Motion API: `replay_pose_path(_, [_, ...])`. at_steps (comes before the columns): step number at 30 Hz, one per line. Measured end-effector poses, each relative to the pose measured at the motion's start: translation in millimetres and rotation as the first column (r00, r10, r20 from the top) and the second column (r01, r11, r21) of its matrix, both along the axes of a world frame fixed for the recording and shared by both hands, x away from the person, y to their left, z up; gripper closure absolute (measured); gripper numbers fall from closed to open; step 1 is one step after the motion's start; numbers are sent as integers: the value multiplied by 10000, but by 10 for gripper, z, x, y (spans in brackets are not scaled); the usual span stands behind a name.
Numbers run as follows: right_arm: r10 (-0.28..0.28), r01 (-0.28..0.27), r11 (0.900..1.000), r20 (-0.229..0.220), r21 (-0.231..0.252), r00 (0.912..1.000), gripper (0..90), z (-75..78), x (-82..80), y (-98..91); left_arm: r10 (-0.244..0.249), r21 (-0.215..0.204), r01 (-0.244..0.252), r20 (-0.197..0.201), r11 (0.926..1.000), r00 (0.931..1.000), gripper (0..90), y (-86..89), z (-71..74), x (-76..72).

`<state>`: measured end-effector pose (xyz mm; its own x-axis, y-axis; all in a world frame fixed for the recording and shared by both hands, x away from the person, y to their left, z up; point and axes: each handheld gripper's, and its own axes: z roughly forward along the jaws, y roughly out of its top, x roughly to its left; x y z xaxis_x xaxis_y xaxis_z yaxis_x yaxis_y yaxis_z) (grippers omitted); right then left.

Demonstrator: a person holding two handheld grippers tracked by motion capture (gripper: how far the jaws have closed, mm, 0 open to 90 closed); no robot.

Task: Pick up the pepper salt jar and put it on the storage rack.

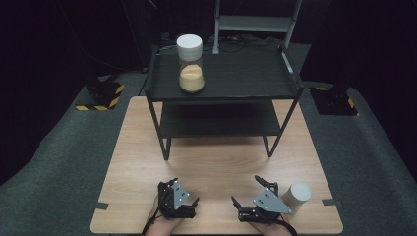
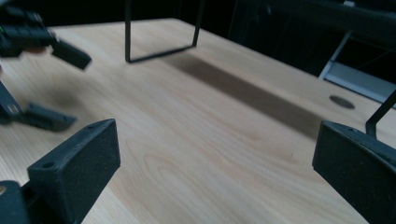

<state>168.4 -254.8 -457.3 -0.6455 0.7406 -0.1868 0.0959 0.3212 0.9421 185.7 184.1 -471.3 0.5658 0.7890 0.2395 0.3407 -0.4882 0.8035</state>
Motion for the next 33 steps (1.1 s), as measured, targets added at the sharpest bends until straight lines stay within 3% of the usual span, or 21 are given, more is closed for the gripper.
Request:
replay_pose_path(6, [142, -154, 9984, 224, 540, 9996, 1, 104, -66, -76, -22, -71, 21, -34, 10000, 10000, 9, 10, -1, 6])
replay_pose_path(15, [151, -195, 9953, 470, 949, 9988, 0, 224, -132, -194, -62, -92, 61, -63, 9999, 10000, 9, 17, 1, 12])
replay_pose_path(33, [-881, 773, 9861, 689, 1472, 9937, 0, 343, -281, -639, -103, -110, 102, -92, 9999, 9999, 9, 24, 4, 11])
